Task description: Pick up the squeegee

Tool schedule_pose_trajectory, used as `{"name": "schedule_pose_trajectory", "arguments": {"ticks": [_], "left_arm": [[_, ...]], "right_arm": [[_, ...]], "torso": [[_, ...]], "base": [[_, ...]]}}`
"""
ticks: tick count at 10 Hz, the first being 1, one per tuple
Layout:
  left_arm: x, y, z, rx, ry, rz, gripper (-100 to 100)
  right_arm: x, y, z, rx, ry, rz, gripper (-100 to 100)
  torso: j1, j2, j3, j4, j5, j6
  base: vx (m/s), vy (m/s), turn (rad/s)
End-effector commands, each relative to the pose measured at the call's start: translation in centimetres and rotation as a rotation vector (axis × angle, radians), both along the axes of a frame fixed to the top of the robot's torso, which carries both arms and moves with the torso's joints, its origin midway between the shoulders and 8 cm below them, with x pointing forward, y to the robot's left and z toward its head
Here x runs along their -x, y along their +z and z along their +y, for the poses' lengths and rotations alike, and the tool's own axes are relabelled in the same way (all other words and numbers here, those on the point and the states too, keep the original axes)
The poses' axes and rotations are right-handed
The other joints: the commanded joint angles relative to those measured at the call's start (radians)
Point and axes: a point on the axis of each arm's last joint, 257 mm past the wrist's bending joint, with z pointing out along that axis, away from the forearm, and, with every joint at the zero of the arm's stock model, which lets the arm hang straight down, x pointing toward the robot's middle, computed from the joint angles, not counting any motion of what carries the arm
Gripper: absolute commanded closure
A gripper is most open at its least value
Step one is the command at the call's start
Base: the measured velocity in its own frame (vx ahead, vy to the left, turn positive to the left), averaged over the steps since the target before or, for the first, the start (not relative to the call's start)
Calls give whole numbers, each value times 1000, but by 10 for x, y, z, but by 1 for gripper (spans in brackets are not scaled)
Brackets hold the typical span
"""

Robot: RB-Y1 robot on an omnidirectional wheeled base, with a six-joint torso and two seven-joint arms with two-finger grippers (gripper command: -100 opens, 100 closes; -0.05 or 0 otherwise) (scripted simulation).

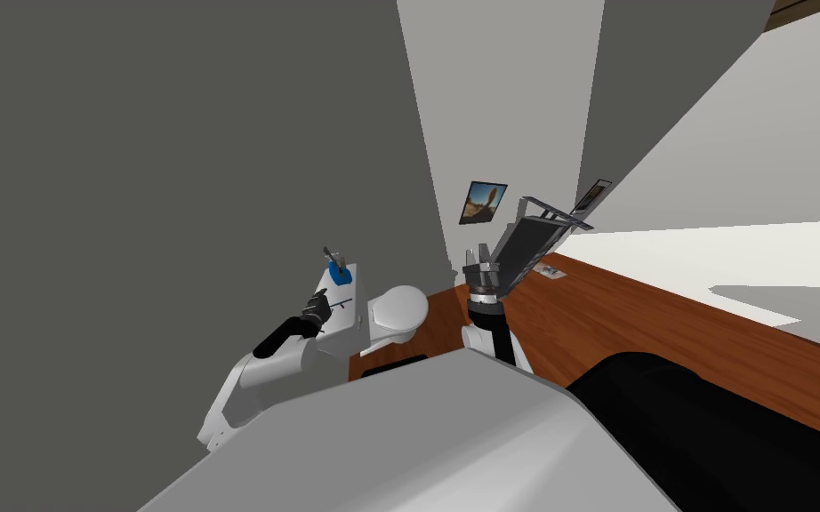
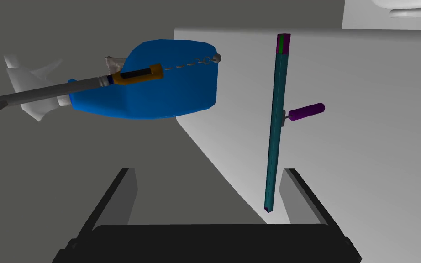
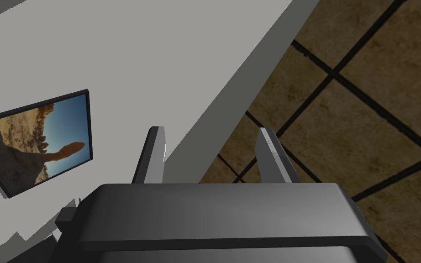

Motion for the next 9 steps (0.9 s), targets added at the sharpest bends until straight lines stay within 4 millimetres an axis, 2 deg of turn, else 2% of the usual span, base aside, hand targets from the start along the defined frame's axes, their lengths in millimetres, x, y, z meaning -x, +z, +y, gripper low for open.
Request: {"name": "schedule_pose_trajectory", "arguments": {"ticks": [1, 6, 7, 8, 9], "left_arm": [[5, -13, -3, 19, 7, 49, -100], [16, -46, -18, 87, 24, 160, -100], [14, -41, -15, 76, 21, 143, -100], [15, -42, -16, 78, 22, 148, 0], [11, -48, -15, 77, 22, 147, -100]], "right_arm": [[0, 0, 0, 0, 0, 0, 0], [0, 0, 0, 0, 0, 0, 0], [0, 0, 0, 0, 0, 0, 0], [0, 0, 0, 0, 0, 0, 0], [0, 0, 0, 0, 0, 0, 0]], "torso": [[0, 0, 0, 0, 0, 0], [0, 0, 0, 0, 0, 0], [0, 0, 0, 0, 0, 0], [-1, 1, 1, 0, 0, 0], [-1, 2, 1, 0, 0, 0]], "base": [[35, 12, 3], [30, 10, 2], [11, 3, 0], [0, 0, 0], [32, 7, 1]]}}
